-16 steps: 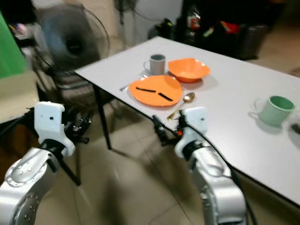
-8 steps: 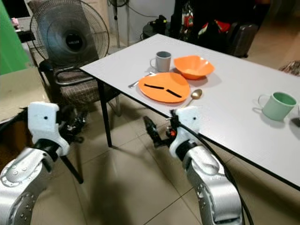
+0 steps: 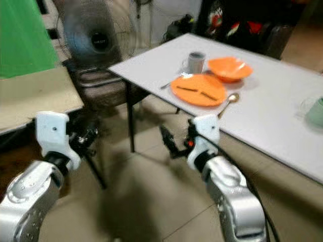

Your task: Setting the table

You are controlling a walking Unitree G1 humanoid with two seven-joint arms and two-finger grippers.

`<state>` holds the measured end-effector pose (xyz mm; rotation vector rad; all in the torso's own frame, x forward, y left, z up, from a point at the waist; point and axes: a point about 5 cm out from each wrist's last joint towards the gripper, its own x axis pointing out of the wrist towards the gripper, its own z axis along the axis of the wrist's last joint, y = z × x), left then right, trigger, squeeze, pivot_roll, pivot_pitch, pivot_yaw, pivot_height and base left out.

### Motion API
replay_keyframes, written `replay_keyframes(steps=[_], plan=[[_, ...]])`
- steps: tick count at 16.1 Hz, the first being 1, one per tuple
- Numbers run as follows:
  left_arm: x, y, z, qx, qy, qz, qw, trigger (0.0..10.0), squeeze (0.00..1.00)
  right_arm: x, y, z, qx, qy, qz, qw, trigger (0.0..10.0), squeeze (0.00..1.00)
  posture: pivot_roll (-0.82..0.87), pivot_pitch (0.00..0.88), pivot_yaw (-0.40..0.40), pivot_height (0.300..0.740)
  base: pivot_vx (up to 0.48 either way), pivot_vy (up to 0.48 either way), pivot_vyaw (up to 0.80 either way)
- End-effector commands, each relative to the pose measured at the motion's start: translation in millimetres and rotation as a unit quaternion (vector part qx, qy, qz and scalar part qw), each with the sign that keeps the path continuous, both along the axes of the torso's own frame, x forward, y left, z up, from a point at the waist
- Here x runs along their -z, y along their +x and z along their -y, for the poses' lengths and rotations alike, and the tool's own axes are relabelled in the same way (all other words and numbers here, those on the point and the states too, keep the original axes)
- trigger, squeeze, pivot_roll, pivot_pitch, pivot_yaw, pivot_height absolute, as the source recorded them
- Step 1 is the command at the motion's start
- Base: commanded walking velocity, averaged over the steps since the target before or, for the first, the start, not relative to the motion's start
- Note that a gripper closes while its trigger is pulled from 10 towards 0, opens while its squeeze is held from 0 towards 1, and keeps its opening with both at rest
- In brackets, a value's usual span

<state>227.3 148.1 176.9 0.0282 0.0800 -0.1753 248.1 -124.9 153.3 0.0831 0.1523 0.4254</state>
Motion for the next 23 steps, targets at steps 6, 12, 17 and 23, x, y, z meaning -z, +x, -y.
replay_keyframes(steps=[6,12,17,23], plan=[[-3.7,1.7,-2.3,0.001,0.007,0.005,1.000,10.0,0.00,-2.1,-1.2,-3.1,-0.007,0.006,0.005,1.000,10.0,0.99,-0.05,0.000,0.018,0.740,0.000,0.311,0.00],[-5.5,3.2,-0.9,0.000,0.008,0.013,1.000,10.0,0.00,-2.2,-2.5,-5.3,-0.027,0.002,0.005,1.000,10.0,1.00,-0.05,0.000,0.017,0.740,0.000,0.053,0.00],[-9.9,3.9,-2.8,-0.009,-0.004,0.030,0.999,10.0,0.00,-1.1,-3.2,-7.2,-0.043,-0.001,0.002,0.999,10.0,1.00,-0.05,0.000,0.013,0.740,0.000,0.000,0.80],[-8.7,2.2,-2.1,-0.009,-0.006,0.029,1.000,10.0,0.00,-0.8,-3.5,-6.3,-0.050,-0.004,0.001,0.999,10.0,1.00,-0.05,0.000,0.010,0.740,0.160,0.000,0.80]])
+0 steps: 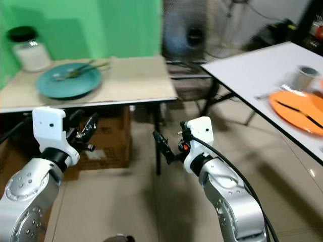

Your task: Setting the table

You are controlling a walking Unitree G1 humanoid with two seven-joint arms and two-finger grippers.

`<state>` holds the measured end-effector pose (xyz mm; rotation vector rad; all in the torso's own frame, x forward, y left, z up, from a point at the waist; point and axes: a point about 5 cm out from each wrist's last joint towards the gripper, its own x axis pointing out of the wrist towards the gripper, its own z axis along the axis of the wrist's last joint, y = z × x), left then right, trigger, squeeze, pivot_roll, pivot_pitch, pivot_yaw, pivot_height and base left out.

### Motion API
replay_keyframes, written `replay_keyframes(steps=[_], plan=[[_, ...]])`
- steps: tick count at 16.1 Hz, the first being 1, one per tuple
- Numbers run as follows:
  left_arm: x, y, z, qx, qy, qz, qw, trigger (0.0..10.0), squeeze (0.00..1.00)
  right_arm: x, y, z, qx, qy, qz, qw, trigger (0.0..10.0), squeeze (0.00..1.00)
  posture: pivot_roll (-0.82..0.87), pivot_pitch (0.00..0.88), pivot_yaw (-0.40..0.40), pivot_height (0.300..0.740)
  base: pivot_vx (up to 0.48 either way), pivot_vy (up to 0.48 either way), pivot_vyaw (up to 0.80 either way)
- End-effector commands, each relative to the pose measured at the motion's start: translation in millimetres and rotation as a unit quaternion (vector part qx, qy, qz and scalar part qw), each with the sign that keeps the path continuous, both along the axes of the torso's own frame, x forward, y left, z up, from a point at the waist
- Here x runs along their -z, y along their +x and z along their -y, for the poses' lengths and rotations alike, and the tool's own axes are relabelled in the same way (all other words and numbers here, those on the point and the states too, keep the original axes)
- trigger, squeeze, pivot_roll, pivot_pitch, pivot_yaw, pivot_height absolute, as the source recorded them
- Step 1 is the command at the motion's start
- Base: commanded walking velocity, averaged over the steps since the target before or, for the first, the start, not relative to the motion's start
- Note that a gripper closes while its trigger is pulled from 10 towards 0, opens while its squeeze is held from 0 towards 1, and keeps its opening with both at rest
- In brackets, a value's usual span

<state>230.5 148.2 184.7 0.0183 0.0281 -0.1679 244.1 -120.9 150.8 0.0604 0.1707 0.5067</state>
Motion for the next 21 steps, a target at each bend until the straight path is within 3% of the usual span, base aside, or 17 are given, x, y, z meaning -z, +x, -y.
replay_keyframes(steps=[1,7,13,16,21], plan=[[-1,-1.5,-1.7,-0.005,0.002,0.003,1.000,10.0,0.00,-3,0.4,-2.6,-0.012,0.005,0.006,1.000,10.0,1.00,-0.05,0.000,0.006,0.740,0.000,0.000,0.80],[2,-5.0,-4.6,-0.009,0.007,-0.003,1.000,10.0,0.00,-4,2.1,-6.0,-0.025,0.001,0.009,1.000,10.0,1.00,-0.03,0.000,-0.007,0.740,0.242,0.000,0.80],[6,-8.8,-4.1,0.025,0.021,-0.015,0.999,10.0,0.00,-10,5.5,-4.7,0.003,-0.013,0.033,0.999,10.0,0.99,-0.03,0.000,0.006,0.740,0.201,0.000,0.00],[5,-6.8,-3.7,0.025,0.020,-0.013,0.999,10.0,0.00,-9,8.0,-6.7,0.009,-0.012,0.009,1.000,10.0,0.98,-0.03,0.000,0.005,0.740,0.160,0.000,0.00],[4,-4.9,-6.6,0.022,0.022,-0.013,0.999,10.0,0.00,-9,10.3,-7.4,0.007,-0.014,0.023,1.000,10.0,1.00,-0.02,0.000,0.015,0.740,0.267,0.000,0.00]])
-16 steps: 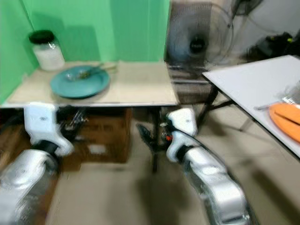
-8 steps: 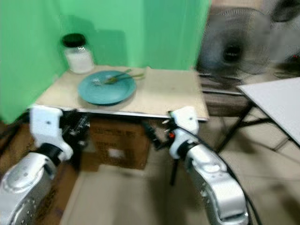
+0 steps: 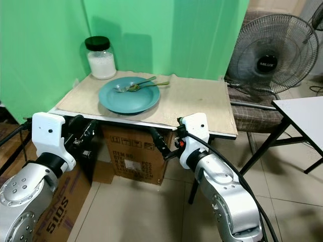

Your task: Setting the table

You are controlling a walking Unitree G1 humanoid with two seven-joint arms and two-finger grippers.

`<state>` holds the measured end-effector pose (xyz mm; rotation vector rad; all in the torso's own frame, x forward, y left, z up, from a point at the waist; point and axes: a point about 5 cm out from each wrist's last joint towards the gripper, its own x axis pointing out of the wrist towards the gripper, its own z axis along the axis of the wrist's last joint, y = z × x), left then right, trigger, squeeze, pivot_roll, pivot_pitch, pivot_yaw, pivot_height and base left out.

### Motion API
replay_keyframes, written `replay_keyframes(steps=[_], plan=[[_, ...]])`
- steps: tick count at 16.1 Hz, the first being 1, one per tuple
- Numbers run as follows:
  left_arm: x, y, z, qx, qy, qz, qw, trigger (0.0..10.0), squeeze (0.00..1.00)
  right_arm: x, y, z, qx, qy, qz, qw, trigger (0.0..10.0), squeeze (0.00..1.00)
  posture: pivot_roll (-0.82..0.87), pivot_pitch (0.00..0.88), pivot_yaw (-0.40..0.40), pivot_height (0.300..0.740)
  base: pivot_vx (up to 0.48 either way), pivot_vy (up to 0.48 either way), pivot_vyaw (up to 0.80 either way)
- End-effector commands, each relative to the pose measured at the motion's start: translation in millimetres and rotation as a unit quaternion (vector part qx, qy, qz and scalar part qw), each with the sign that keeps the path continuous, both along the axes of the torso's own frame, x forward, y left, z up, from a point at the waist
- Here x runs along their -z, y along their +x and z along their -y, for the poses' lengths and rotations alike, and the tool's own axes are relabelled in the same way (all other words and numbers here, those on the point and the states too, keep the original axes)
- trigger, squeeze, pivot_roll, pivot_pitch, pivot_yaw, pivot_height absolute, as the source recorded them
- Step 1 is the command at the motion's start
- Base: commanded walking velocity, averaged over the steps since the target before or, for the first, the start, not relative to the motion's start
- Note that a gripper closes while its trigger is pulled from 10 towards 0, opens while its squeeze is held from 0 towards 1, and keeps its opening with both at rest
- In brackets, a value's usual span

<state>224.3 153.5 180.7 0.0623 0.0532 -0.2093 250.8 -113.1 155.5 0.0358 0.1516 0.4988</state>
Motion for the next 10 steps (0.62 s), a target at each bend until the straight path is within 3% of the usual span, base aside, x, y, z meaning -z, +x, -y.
replay_keyframes(steps=[1,6,7,8,10], plan=[[-0.3,2.1,-1.5,0.000,-0.001,-0.002,1.000,10.0,0.00,-4.1,4.3,1.1,0.010,-0.003,0.011,1.000,10.0,1.00,-0.02,0.000,0.018,0.740,0.304,0.000,0.00],[0.0,1.9,-2.8,-0.004,-0.002,-0.003,1.000,10.0,0.00,-3.4,5.9,4.6,0.038,0.010,0.012,0.999,10.0,1.00,-0.02,0.000,0.021,0.740,0.319,0.000,0.00],[1.0,1.9,-4.0,-0.010,-0.019,-0.010,1.000,10.0,0.51,-2.8,5.9,4.3,0.042,0.014,0.011,0.999,10.0,1.00,-0.02,0.000,0.021,0.740,0.322,0.000,0.00],[0.9,2.1,-4.6,-0.014,-0.026,-0.012,0.999,10.0,0.95,-2.8,5.9,4.1,0.042,0.014,0.011,0.999,10.0,1.00,-0.02,0.000,0.022,0.740,0.322,0.000,0.00],[0.6,2.1,-4.3,-0.013,-0.027,-0.013,0.999,10.0,1.00,-2.9,6.0,3.9,0.044,0.016,0.011,0.999,10.0,1.00,-0.02,0.000,0.022,0.740,0.330,0.000,0.00]])
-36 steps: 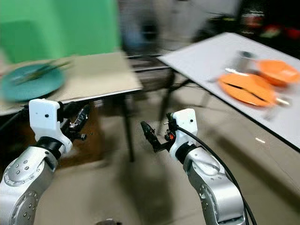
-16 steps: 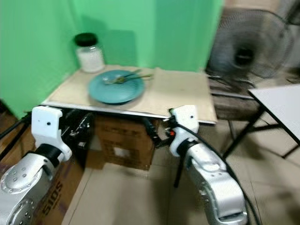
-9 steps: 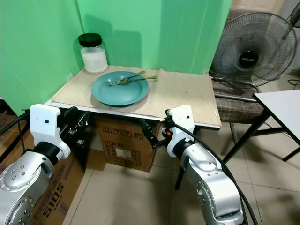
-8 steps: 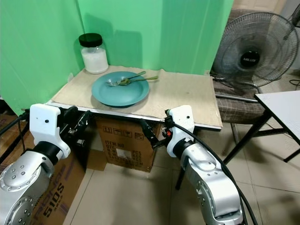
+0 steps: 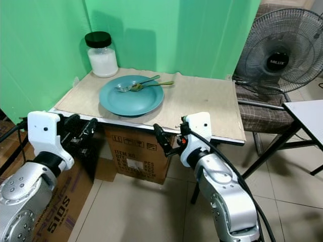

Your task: Setting the table

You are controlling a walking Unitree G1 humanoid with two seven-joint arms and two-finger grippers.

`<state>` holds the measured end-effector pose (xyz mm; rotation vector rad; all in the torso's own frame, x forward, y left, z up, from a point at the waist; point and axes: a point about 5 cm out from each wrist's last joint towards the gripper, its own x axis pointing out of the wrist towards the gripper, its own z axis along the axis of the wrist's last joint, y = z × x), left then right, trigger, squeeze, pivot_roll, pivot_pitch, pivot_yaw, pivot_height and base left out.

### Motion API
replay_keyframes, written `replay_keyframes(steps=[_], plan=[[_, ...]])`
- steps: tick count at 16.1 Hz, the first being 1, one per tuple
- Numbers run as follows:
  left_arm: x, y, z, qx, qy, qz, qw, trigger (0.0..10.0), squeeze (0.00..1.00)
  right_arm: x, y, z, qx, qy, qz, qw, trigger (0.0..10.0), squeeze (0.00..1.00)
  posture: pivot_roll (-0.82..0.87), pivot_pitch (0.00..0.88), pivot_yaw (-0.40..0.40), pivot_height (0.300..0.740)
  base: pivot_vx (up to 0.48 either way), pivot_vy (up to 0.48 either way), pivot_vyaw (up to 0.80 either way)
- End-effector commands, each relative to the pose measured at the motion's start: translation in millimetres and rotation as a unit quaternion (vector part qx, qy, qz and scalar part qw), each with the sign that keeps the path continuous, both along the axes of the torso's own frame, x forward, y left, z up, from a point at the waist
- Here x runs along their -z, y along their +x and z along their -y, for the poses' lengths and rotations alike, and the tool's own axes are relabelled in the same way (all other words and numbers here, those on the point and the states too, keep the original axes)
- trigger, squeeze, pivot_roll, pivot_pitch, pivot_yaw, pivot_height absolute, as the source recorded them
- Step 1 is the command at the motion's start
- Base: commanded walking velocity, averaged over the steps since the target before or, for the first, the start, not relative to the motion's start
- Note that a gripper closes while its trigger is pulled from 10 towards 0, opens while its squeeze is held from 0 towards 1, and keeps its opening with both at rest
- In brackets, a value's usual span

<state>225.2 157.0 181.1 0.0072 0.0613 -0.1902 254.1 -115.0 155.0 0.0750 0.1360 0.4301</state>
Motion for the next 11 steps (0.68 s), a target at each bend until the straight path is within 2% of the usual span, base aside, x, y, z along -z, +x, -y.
replay_keyframes(steps=[1,10,11], plan=[[0.9,1.4,-0.8,-0.003,0.003,-0.006,1.000,10.0,1.00,-3.4,3.0,1.9,0.009,-0.001,0.008,1.000,10.0,1.00,-0.02,0.000,0.022,0.740,0.322,0.000,0.00],[-0.8,2.1,-1.7,0.005,0.012,-0.004,1.000,10.0,1.00,-3.1,3.9,-0.7,0.004,-0.005,0.010,1.000,10.0,1.00,-0.02,0.000,0.027,0.740,0.324,0.000,0.00],[-1.0,2.3,-1.8,0.006,0.012,-0.004,1.000,10.0,1.00,-2.6,4.2,0.0,0.008,-0.005,0.009,1.000,10.0,1.00,-0.02,0.000,0.029,0.740,0.375,0.000,0.41]])
